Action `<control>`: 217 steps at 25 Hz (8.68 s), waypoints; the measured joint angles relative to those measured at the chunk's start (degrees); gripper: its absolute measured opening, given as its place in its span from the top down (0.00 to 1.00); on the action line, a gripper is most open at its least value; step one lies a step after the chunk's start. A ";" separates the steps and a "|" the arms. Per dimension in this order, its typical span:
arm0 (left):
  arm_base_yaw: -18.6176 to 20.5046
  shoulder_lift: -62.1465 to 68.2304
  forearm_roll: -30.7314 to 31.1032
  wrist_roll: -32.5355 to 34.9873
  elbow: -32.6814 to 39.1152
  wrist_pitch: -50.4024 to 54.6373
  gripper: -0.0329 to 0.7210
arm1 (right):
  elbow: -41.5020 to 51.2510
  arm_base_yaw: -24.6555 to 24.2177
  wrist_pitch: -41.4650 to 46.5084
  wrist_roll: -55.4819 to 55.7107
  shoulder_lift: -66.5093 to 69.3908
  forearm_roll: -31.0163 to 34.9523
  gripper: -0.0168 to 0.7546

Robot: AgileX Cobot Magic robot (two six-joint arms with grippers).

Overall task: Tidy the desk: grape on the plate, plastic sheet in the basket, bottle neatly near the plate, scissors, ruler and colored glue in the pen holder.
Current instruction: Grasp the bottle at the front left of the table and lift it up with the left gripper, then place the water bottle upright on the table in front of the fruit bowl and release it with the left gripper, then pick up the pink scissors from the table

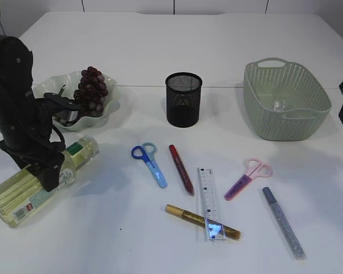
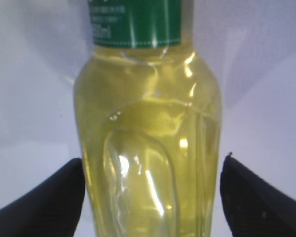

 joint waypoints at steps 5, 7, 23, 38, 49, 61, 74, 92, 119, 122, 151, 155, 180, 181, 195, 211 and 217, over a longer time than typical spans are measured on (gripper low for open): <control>0.00 0.00 0.00 0.00 0.00 -0.65 0.15 | 0.00 0.00 -0.10 -0.03 0.00 0.00 0.22; 0.00 0.38 0.00 0.00 0.00 -0.74 0.15 | 0.00 0.00 -0.10 -0.03 0.00 0.00 0.22; -0.37 3.33 -0.73 0.00 0.20 0.33 0.34 | 0.00 0.00 -0.10 -0.14 0.00 0.09 0.22; -0.46 -5.53 -5.32 -2.35 0.55 2.00 0.38 | 0.00 0.00 -0.10 -0.14 0.00 0.09 0.22; -0.46 -28.99 -14.15 0.42 19.76 -15.02 0.38 | 0.00 0.00 -0.10 -0.14 0.00 0.09 0.22; -3.20 -46.17 -30.75 10.21 43.03 -53.57 0.38 | 0.00 0.00 1.08 -0.27 0.00 0.09 0.22; -10.96 -43.02 -16.09 -9.28 45.29 -75.96 0.38 | 0.00 0.00 1.08 -0.27 0.00 -1.08 0.22; -10.51 -22.30 -8.88 -19.53 45.29 -108.57 0.38 | 0.00 0.00 1.08 -0.29 0.00 -1.56 0.22; -2.42 -8.14 -2.28 -19.53 44.86 -118.55 0.38 | 0.00 0.00 0.73 -0.39 0.00 -1.59 0.22; -1.82 -5.98 0.16 -19.53 43.92 -118.55 0.38 | 0.00 0.00 0.73 -0.39 0.00 -1.59 0.22; -1.61 3.89 1.66 -19.84 37.12 -122.82 0.13 | 0.00 0.00 0.73 -0.39 0.00 -1.59 0.22; -1.61 2.32 1.66 -19.84 37.01 -123.10 0.12 | 0.00 0.00 0.84 -0.49 0.00 -1.59 0.22; 4.96 -24.23 2.73 -19.84 37.12 -115.62 0.17 | 0.00 0.00 1.54 -0.38 0.00 -1.59 0.22; 5.97 -25.05 2.73 -20.26 37.23 -112.80 0.18 | 0.00 0.00 1.65 -0.38 0.00 -1.59 0.22; 9.43 -38.44 1.51 -25.45 37.39 -60.69 0.35 | 0.00 0.00 1.88 -0.40 0.00 -1.59 0.22; 9.43 -41.42 -8.96 -25.14 28.36 -3.19 0.37 | 0.00 0.72 2.51 -0.71 0.00 8.34 0.22; 9.43 -41.65 -11.08 -25.01 22.49 3.48 0.38 | 0.00 6.82 1.86 0.12 -0.03 8.59 0.22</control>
